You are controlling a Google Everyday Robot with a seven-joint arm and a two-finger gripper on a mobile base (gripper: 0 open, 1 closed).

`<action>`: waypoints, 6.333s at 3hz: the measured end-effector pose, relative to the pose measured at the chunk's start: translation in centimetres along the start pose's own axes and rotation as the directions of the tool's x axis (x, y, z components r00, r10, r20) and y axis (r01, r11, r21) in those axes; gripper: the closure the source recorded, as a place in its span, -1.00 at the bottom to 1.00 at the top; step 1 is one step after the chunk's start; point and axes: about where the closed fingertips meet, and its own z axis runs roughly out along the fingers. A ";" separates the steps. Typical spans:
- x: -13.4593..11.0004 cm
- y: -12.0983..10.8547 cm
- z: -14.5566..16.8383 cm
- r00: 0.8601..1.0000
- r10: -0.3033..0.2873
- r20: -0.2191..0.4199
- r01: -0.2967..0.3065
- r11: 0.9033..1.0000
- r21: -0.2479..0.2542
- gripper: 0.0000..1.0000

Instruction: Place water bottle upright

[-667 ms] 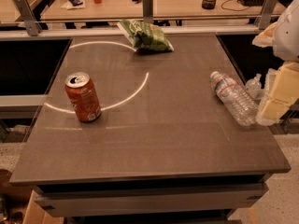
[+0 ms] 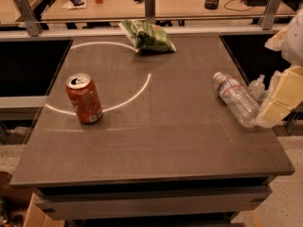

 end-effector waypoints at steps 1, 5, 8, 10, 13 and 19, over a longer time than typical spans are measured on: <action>3.2 0.7 0.1 0.958 0.277 0.075 -0.281 0.958 0.055 -1.00; 9.6 -0.8 3.2 0.650 0.724 0.232 -0.755 0.649 0.093 -1.00; 9.1 -7.2 7.7 0.683 0.719 0.128 -0.728 0.684 0.040 -1.00; 6.3 -11.3 8.6 0.725 0.684 0.079 -0.685 0.728 -0.016 -1.00; -1.0 -9.6 12.8 0.797 0.600 -0.073 -0.604 0.787 -0.123 -1.00; 2.1 -5.4 9.0 0.842 0.536 -0.065 -0.537 0.843 -0.005 1.00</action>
Offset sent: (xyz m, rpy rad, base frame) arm -0.0569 -0.0858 -0.0368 0.3788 -0.2070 -0.7136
